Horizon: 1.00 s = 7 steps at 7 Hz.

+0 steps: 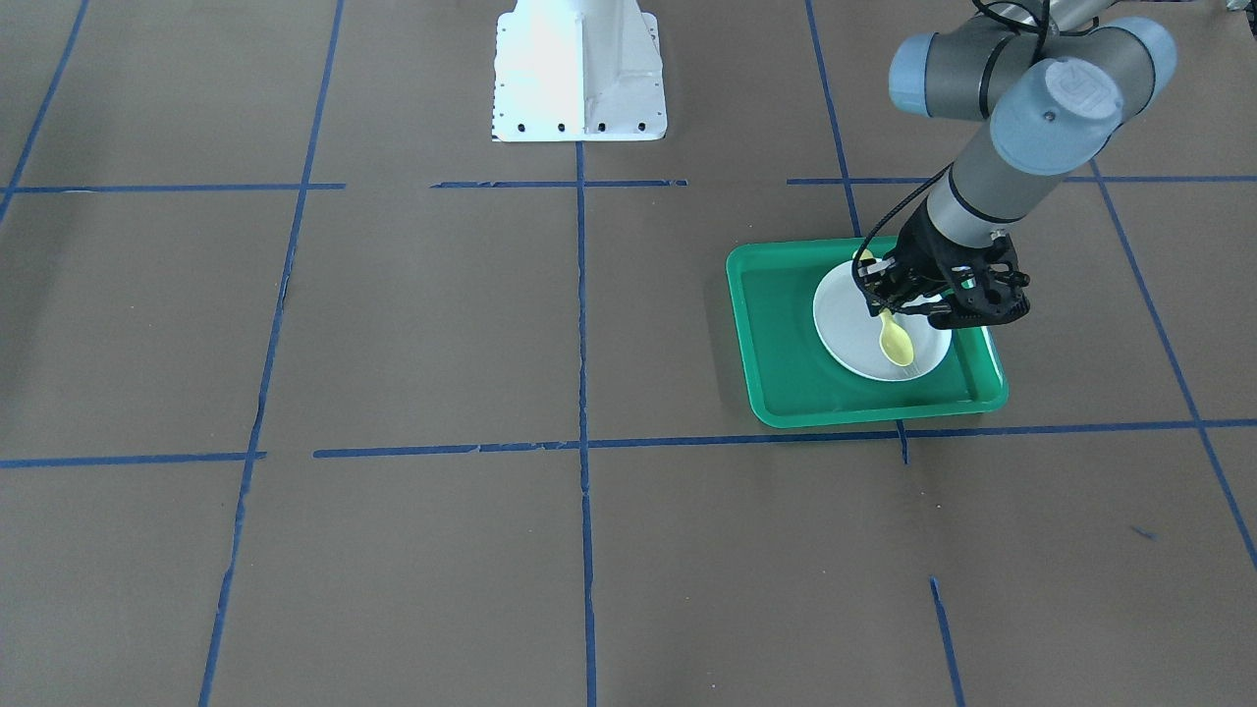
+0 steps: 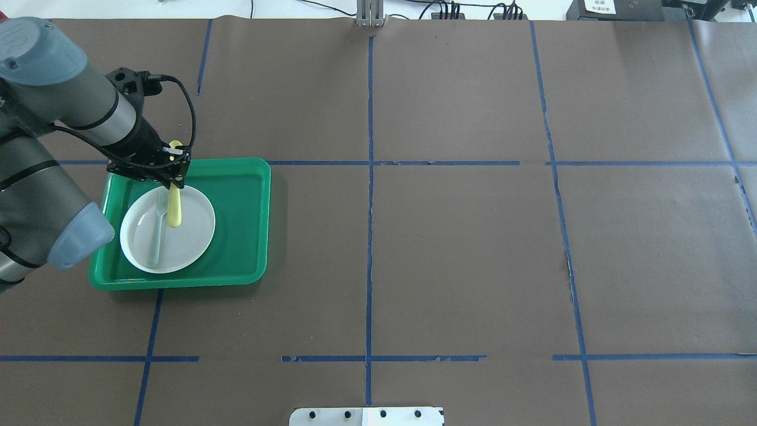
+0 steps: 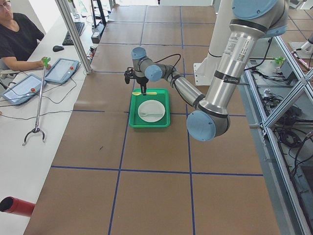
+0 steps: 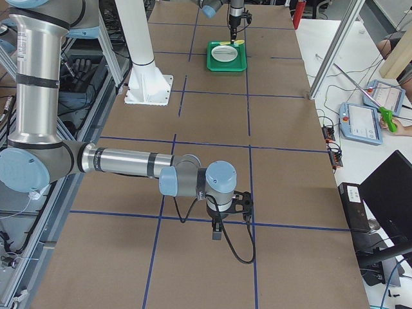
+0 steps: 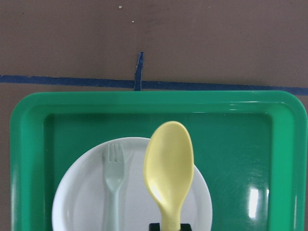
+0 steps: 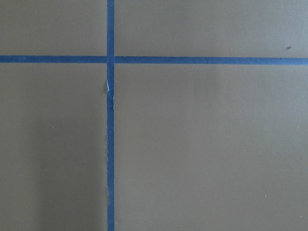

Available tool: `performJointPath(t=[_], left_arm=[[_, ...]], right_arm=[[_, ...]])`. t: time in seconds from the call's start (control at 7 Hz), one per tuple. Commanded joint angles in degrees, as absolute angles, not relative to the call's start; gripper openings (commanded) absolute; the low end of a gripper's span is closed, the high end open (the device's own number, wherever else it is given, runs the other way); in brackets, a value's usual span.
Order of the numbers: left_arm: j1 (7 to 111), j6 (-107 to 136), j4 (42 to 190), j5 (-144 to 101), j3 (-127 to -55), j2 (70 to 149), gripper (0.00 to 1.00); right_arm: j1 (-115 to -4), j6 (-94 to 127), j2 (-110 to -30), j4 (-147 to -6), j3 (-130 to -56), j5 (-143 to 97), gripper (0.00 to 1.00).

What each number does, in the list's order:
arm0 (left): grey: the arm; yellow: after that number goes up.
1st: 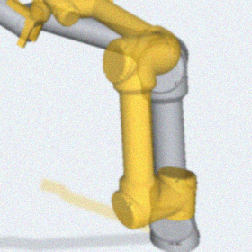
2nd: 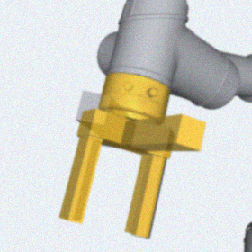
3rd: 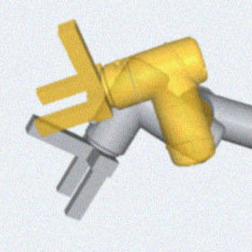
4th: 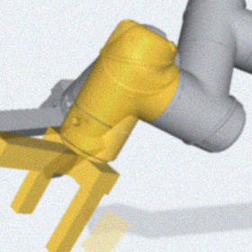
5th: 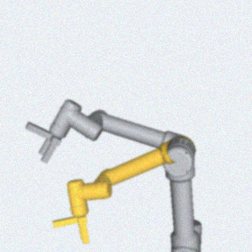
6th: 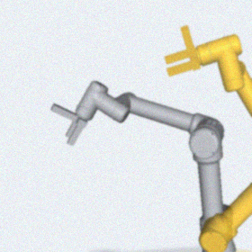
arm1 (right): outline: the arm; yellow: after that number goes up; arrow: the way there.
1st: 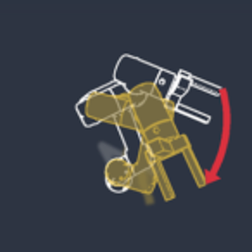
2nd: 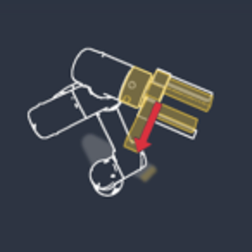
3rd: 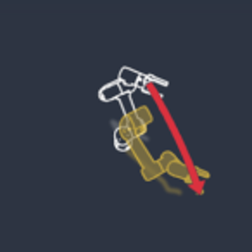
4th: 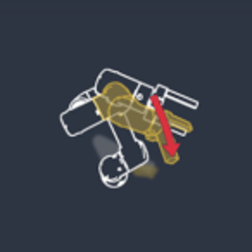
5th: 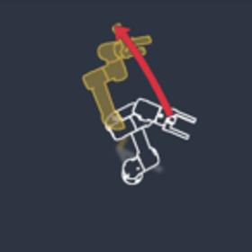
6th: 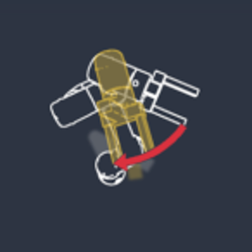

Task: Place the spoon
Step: 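Lift the yellow spoon off the plate with the left gripper, then lower the spoon onto the green tray beside the plate, open left gripper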

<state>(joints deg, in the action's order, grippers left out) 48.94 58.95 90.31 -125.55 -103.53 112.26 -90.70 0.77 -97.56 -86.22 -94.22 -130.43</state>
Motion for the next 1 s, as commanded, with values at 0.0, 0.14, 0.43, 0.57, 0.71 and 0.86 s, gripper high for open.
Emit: performJointPath(t=[0.0,0.14,0.43,0.57,0.71,0.86], left_arm=[[46.1,61.5,92.3,-125.5,-100.1,115.2,0.00],[45.2,62.3,96.6,-125.4,-96.5,115.2,0.00],[42.4,66.4,104.7,-125.3,-91.7,115.1,0.00],[40.7,67.2,104.9,-125.3,-91.5,115.1,0.00],[39.5,67.3,104.9,-125.2,-90.9,115.2,0.00],[39.2,67.3,105.1,-125.2,-90.8,115.1,0.00]], right_arm=[[-90.7,0.8,-97.6,-86.2,-94.2,-130.4,1.00],[-90.7,0.8,-97.6,-86.2,-94.2,-130.4,1.00],[-90.7,0.8,-97.6,-86.2,-94.2,-130.4,1.00],[-90.7,0.8,-97.6,-86.2,-94.2,-130.4,1.00],[-90.7,0.8,-97.6,-86.1,-94.2,-130.4,1.00],[-90.7,0.8,-97.6,-86.1,-94.2,-130.4,1.00]])
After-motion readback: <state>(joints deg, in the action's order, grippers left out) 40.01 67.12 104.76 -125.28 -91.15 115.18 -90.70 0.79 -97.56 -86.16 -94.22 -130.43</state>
